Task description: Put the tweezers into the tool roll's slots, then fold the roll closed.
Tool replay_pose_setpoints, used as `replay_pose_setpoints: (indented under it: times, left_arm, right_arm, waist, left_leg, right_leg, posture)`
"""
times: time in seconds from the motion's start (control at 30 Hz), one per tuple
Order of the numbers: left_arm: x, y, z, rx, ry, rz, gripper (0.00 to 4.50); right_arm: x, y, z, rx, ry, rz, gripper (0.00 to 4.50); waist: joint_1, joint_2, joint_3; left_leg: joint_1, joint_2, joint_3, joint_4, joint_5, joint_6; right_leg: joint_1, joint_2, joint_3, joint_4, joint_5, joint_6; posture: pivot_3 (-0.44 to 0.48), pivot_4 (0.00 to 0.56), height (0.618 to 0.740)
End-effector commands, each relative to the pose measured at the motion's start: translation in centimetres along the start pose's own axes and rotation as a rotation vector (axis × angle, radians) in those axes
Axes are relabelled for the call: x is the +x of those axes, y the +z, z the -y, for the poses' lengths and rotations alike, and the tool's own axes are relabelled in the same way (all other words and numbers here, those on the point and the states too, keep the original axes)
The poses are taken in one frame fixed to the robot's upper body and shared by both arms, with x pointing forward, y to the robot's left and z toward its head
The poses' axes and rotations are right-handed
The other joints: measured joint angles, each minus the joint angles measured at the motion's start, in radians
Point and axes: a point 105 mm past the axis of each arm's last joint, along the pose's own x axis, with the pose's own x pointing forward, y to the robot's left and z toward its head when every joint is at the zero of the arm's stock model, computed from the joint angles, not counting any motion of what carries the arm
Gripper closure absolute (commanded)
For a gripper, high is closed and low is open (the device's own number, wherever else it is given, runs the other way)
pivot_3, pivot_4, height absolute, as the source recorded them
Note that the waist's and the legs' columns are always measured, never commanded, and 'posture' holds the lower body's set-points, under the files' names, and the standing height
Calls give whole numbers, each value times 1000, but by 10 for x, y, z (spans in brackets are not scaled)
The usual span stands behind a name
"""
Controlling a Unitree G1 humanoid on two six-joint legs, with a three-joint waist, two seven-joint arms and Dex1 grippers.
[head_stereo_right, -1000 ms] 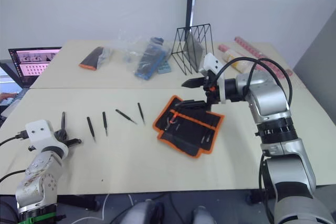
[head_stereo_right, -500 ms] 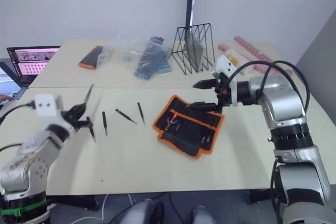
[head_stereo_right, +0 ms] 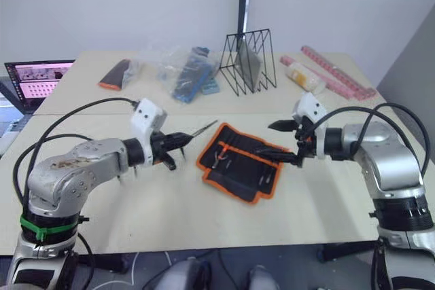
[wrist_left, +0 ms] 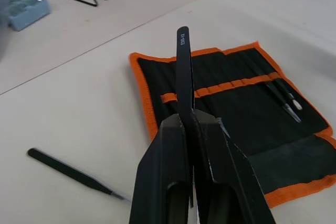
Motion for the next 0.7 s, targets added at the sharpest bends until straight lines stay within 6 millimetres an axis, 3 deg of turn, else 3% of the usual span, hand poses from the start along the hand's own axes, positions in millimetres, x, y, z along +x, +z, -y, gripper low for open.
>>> replay_pose_setpoints:
  times: [0.03,0.1,0.2,0.37,0.57,0.7]
  left_arm:
    - [10,11,15,27,-86,-3,4494]
    - [14,12,21,36,-120,-23,4494]
    - [16,8,32,-1,-206,-77,4500]
    - [25,8,43,-32,-267,-89,4500]
    - [50,9,37,-15,-200,-68,4500]
    - [57,2,34,-43,-160,-96,4500]
  right_arm:
    - [-9,-1,0,13,-77,31,0]
    - [-7,-12,0,51,-108,31,0]
    - [-2,-36,3,59,-159,13,799]
    - [15,-60,13,24,-236,45,2547]
    - [28,-80,20,43,-218,53,4474]
    - [31,-89,28,65,-229,49,4474]
  waist:
    - [0,0,0]
    - [-4,0,0]
    - [-5,0,0]
    - [-8,0,0]
    - [-7,0,0]
    - [-8,0,0]
  left_leg:
    - [0,0,0,0,0,0]
    - [0,0,0,0,0,0]
    - [0,0,1,0,1,1]
    - [1,-1,2,0,2,3]
    - [2,-3,2,0,3,5]
    - [2,-3,2,0,4,5]
  right_leg:
    - [1,0,0,-1,0,1]
    - [2,0,0,-4,-1,2]
    - [2,0,1,-4,-1,2]
    - [2,1,2,-3,-2,3]
    - [4,3,2,-2,-2,4]
    - [5,3,3,-2,-2,4]
  posture:
    - [0,150,704]
    - [0,150,704]
    - [0,150,704]
    - [0,150,704]
    - [0,150,704]
    - [0,150,704]
